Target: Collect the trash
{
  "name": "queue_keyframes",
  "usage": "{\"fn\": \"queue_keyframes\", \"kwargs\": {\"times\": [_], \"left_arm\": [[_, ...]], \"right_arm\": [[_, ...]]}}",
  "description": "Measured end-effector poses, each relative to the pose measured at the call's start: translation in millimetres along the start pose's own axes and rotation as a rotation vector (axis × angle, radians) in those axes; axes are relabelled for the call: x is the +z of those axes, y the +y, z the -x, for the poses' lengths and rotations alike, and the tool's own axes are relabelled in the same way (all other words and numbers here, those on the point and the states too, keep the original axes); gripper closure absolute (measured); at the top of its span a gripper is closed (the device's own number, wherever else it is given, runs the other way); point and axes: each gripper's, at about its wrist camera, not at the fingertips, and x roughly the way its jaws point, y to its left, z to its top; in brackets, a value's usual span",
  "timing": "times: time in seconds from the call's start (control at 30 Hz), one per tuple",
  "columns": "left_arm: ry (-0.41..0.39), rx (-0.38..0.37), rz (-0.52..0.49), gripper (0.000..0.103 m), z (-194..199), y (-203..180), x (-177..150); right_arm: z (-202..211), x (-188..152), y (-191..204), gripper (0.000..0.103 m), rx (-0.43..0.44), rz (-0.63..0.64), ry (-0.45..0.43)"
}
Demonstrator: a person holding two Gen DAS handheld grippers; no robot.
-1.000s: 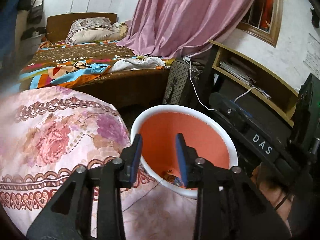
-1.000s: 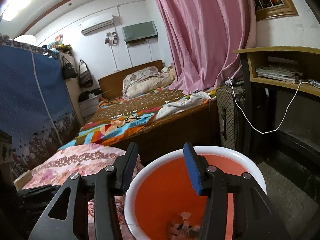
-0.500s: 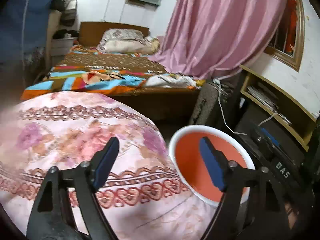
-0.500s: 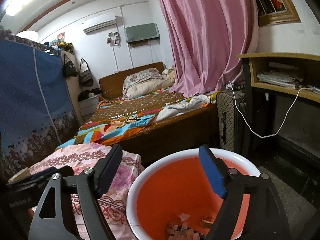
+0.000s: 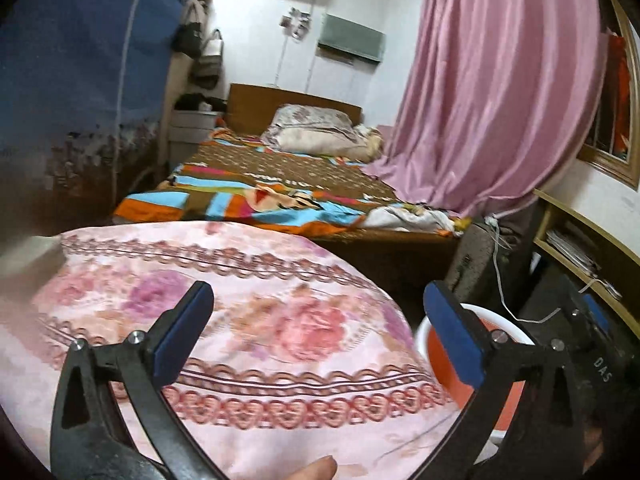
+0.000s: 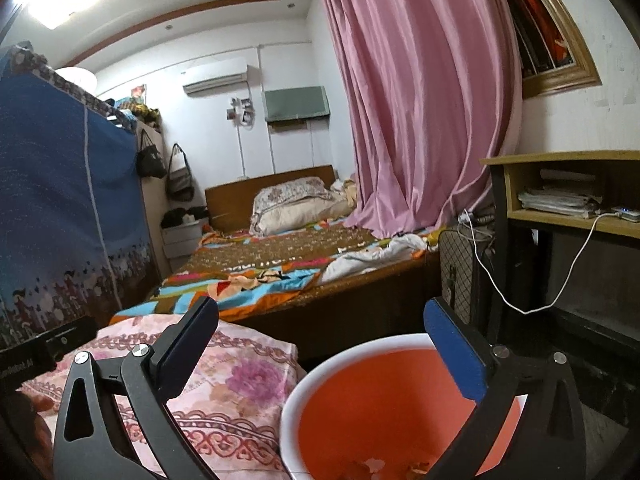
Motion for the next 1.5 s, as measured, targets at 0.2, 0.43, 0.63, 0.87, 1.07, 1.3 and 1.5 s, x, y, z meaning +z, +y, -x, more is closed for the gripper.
{"fn": "queue_keyframes", "kwargs": {"times": [0.2, 0.43, 0.63, 0.87, 1.07, 1.3, 1.5], "left_arm": [[-0.036, 0.042, 0.005, 0.012, 14.8, 19.6, 0.0], [-0.087, 0.09, 0.013, 0.012, 37.5, 35.2, -1.8], [-0.121, 0.127, 0.001, 0.012, 56.0, 46.0, -4.8], [-0.143, 0.16, -0.007, 0.012, 81.5, 58.1, -17.9], [-0.161, 0.186, -0.036, 0.012, 100.0, 62.3, -30.3], [-0.175, 0.198, -0.051, 0.012, 119.2, 66.3, -40.5], [-0.172, 0.208, -0.074, 0.012, 135.0, 72.1, -49.4]], "right_arm": [[8.5, 1.6, 12.2, 0.0, 0.006, 0.026, -0.057], [19.1, 0.0, 24.4, 0.0, 0.016, 0.046, -0.097], [31.3, -4.6, 39.9, 0.0, 0.014, 0.073, -0.122], [55.6, -13.7, 46.5, 0.0, 0.024, 0.068, -0.152], [78.1, -20.6, 52.5, 0.0, 0.034, 0.063, -0.175], [103.0, -29.9, 58.7, 0.0, 0.037, 0.059, -0.189], [118.5, -40.4, 62.0, 0.0, 0.047, 0.057, -0.181]]}}
